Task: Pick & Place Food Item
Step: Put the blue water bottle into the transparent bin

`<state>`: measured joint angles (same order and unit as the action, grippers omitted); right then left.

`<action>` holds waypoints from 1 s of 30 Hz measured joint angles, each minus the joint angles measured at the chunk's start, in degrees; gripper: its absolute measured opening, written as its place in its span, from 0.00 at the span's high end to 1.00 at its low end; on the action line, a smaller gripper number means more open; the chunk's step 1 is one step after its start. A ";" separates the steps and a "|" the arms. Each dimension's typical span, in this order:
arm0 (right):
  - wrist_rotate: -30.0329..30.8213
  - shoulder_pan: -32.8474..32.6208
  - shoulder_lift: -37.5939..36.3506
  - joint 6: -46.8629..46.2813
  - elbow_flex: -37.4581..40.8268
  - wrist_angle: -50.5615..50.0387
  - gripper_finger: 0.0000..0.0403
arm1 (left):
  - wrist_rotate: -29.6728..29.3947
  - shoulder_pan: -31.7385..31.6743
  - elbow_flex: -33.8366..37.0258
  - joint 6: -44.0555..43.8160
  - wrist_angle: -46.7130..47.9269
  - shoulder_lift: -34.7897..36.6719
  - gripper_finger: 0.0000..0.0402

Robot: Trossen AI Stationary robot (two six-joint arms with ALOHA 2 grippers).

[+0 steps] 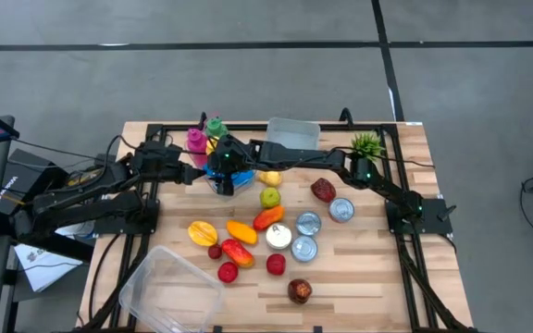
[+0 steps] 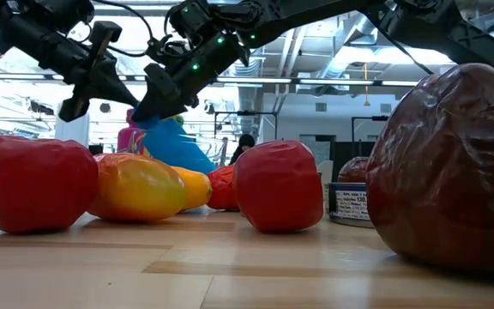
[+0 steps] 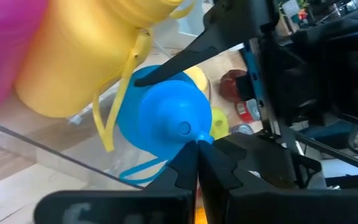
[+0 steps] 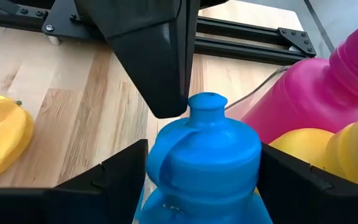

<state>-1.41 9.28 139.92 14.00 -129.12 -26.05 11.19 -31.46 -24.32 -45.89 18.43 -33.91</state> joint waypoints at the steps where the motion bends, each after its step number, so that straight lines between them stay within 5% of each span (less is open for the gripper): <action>1: 0.01 0.00 0.00 -0.01 0.04 0.21 0.34 | 0.24 0.02 0.00 0.00 -0.20 0.00 1.00; 7: 0.19 -0.08 0.02 -0.92 0.04 0.15 0.50 | 1.02 0.07 0.00 -0.04 -1.39 0.00 1.00; 17: -0.05 -0.62 -1.76 -6.66 0.15 2.33 0.50 | 8.72 0.04 -0.06 -0.35 -6.76 2.25 1.00; 30: -3.77 -0.82 -3.51 -15.31 0.00 14.29 0.50 | 8.71 0.00 -0.10 -3.06 -14.70 14.40 1.00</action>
<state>-5.18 8.47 136.41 -1.32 -129.12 -11.75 19.90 -31.46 -24.42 -48.95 3.72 -19.52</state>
